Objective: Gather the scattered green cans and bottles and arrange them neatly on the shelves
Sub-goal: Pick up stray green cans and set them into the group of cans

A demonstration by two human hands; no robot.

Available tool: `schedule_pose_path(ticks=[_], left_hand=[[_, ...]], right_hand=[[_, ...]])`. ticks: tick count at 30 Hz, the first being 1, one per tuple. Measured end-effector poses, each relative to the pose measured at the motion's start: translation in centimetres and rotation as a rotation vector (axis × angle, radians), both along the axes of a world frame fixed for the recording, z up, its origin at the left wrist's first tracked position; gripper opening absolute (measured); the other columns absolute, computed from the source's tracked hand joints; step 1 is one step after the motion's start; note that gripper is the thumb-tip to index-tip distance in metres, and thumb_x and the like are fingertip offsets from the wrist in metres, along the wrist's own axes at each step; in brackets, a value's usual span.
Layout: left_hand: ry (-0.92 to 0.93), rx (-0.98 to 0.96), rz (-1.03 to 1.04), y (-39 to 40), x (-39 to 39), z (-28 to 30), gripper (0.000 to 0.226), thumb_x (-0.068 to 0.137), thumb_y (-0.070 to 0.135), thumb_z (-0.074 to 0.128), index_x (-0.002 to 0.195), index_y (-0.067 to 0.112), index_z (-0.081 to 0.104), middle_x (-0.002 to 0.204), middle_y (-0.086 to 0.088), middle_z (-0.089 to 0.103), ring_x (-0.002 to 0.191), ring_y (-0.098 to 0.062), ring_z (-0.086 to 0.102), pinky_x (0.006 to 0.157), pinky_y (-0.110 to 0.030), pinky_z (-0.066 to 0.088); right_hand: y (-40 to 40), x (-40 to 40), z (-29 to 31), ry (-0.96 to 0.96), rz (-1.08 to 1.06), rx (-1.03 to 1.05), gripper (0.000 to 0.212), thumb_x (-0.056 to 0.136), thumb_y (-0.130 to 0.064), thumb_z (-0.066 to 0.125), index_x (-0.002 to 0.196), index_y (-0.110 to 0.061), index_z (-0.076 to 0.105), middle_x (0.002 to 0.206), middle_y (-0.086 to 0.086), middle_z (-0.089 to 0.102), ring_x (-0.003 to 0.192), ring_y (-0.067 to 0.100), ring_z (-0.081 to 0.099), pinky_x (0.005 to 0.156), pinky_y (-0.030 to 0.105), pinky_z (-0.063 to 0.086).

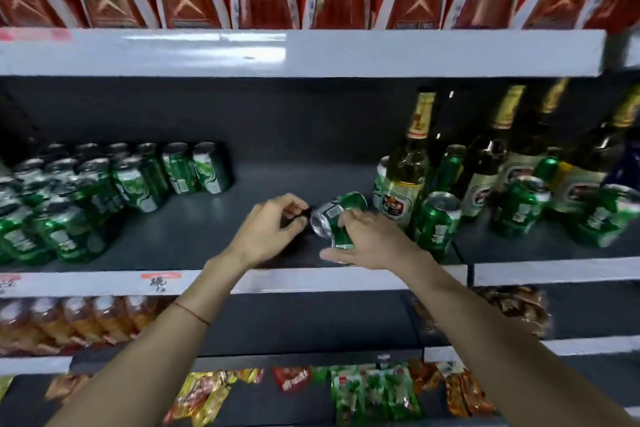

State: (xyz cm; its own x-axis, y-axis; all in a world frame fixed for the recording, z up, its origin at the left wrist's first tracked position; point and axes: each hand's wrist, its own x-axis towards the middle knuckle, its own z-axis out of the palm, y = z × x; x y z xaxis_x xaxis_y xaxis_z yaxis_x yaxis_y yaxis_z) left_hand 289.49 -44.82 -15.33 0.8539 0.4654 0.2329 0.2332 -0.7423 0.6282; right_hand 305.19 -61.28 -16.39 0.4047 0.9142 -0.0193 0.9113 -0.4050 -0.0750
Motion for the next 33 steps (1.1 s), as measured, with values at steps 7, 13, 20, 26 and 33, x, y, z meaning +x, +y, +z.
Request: schedule_pose_path(ticks=[7,13,20,26,33], left_hand=[[0.023,-0.016,0.008,1.2,2.6,-0.6,0.018,0.097,0.026,0.07,0.115,0.027,0.068,0.108,0.008,0.074,0.103,-0.011,0.071,0.097,-0.037,0.055],[0.101,-0.007,0.095,2.0,4.8,-1.4,0.044,0.09,0.041,0.066,0.132,0.029,0.058,0.127,-0.003,0.067,0.124,-0.025,0.062,0.105,-0.043,0.05],[0.272,0.046,0.159,1.6,9.2,-0.7,0.064,0.094,0.056,0.063,0.145,0.021,0.042,0.134,-0.013,0.063,0.134,-0.036,0.053,0.101,-0.044,0.048],[0.42,0.124,0.149,1.2,11.9,-1.7,0.073,0.089,0.067,0.064,0.138,0.019,0.04,0.135,-0.014,0.062,0.124,-0.041,0.061,0.096,-0.046,0.049],[0.395,0.188,0.161,1.2,12.6,-2.5,0.08,0.085,0.076,0.062,0.136,0.015,0.052,0.131,-0.015,0.068,0.126,-0.038,0.06,0.099,-0.043,0.048]], right_hand=[[0.0,-0.2,-1.8,-0.219,-0.017,0.067,0.067,0.089,-0.074,0.046,0.12,-0.016,0.058,0.114,0.008,0.073,0.104,0.03,0.07,0.086,0.04,0.051],[-1.0,0.7,-1.4,0.436,-0.305,0.613,0.037,0.093,-0.056,0.061,0.117,-0.028,0.061,0.1,-0.008,0.072,0.092,0.015,0.069,0.086,0.039,0.057],[-1.0,-0.4,-3.4,0.916,-0.387,1.141,0.06,0.078,-0.076,0.057,0.115,-0.029,0.062,0.111,-0.011,0.069,0.104,-0.005,0.064,0.092,0.011,0.047],[-1.4,-0.5,-4.0,0.976,-0.387,1.118,0.055,0.089,-0.066,0.059,0.124,-0.024,0.059,0.116,-0.004,0.067,0.104,-0.002,0.064,0.082,0.015,0.051],[-1.4,-0.5,-4.4,0.952,-0.371,1.138,0.059,0.087,-0.064,0.055,0.128,-0.022,0.059,0.116,-0.011,0.067,0.109,-0.002,0.062,0.09,0.012,0.047]])
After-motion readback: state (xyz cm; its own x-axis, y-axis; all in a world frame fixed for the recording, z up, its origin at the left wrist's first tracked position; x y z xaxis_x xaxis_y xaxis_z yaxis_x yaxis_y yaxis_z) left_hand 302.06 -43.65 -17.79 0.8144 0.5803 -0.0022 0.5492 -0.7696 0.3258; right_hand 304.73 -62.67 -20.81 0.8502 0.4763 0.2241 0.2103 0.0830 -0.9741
